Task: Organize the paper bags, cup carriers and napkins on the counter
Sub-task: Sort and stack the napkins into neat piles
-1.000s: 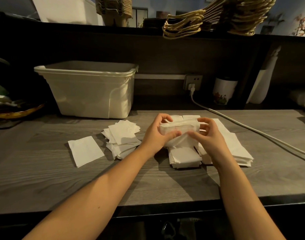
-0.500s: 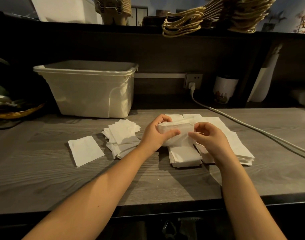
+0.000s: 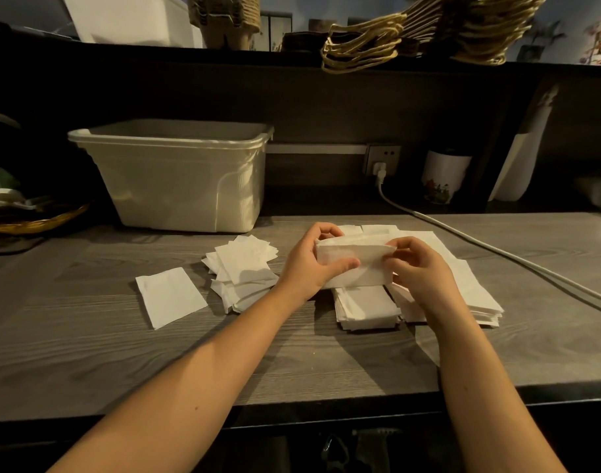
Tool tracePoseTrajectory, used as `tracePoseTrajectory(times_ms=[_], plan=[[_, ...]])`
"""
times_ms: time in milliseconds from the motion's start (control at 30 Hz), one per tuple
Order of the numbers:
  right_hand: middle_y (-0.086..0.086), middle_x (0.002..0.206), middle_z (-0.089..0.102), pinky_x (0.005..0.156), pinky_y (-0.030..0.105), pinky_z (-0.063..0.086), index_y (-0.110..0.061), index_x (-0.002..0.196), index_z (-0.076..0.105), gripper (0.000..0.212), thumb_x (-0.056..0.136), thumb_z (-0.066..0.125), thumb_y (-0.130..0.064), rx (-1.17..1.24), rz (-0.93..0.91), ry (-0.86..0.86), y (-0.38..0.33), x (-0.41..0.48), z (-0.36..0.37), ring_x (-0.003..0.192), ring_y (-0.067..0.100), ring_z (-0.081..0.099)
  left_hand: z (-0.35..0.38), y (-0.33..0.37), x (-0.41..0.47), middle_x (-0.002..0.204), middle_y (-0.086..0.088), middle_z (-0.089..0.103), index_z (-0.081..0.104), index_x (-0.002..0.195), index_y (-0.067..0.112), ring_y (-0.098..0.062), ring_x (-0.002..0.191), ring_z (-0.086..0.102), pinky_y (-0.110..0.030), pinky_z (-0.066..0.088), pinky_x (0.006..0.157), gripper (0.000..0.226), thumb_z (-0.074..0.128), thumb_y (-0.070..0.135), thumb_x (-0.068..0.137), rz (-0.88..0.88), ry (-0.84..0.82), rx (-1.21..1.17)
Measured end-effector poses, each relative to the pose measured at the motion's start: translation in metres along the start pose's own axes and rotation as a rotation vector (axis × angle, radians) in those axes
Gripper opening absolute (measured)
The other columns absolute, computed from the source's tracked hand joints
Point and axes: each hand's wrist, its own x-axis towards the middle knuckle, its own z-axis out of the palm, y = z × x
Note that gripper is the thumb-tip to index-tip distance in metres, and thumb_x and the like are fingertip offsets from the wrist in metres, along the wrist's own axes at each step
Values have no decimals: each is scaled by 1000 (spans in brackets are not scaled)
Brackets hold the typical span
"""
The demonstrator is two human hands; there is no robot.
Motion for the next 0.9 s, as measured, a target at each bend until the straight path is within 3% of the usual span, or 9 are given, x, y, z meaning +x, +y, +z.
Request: tracePoseTrajectory(times_ms=[67, 200, 300, 433, 567, 733, 833, 900], plan=[[3, 103, 66, 76, 30, 54, -22, 104, 52, 21, 89, 59, -9, 42, 35, 22, -1, 0, 0, 96, 19, 63, 0, 0, -1, 100, 18, 46, 46, 104, 26, -2, 89, 51, -11, 52, 63, 39, 72, 14, 78, 6, -10, -8], [3, 118, 60, 87, 33, 52, -27, 128, 40, 54, 84, 67, -12, 81, 49, -37, -2, 0, 0, 107, 20, 59, 1, 2, -3, 97, 19, 49, 49, 101, 25, 2, 85, 52, -7, 48, 62, 33, 70, 10, 81, 33, -25, -14], [3, 124, 57, 86, 33, 53, -30, 126, 45, 52, 83, 68, -12, 45, 21, -99, -2, -1, 1, 111, 19, 57, 1, 3, -4, 98, 18, 52, 50, 95, 30, 2, 87, 53, -7, 47, 63, 32, 70, 9, 81, 61, -38, -26], [1, 114, 62, 77, 24, 51, -27, 116, 52, 35, 87, 63, -11, -4, -33, -85, -4, -2, 1, 105, 16, 59, 0, 2, -4, 98, 18, 52, 46, 95, 39, 0, 86, 55, -13, 52, 68, 38, 70, 13, 81, 74, 3, 3], [-4, 108, 60, 68, 19, 50, -29, 112, 49, 35, 85, 65, -12, 9, -20, -124, -5, -3, 0, 98, 11, 59, 1, 0, -4, 99, 21, 48, 41, 102, 39, 2, 88, 53, -12, 52, 71, 44, 70, 14, 81, 67, 9, 14], [-2, 114, 49, 73, 26, 54, -35, 118, 42, 47, 85, 65, -12, 10, 28, -164, -3, -3, 1, 98, 15, 57, 5, -1, -2, 106, 21, 51, 34, 116, 34, 9, 99, 49, -10, 47, 80, 50, 67, 16, 84, 80, -8, -8], [-3, 108, 47, 79, 37, 57, -42, 123, 38, 49, 89, 59, -13, -33, 73, -201, -2, -4, 3, 95, 19, 59, 8, -1, -4, 107, 20, 41, 32, 116, 34, 2, 93, 50, -10, 49, 73, 41, 58, 15, 90, 62, -83, -15], [-5, 106, 48, 76, 34, 57, -39, 122, 41, 46, 90, 56, -10, -27, 66, -181, -2, -4, 3, 94, 17, 58, 10, -1, -6, 106, 20, 38, 34, 115, 33, 1, 88, 51, -8, 48, 69, 38, 57, 15, 91, 65, -108, -3]])
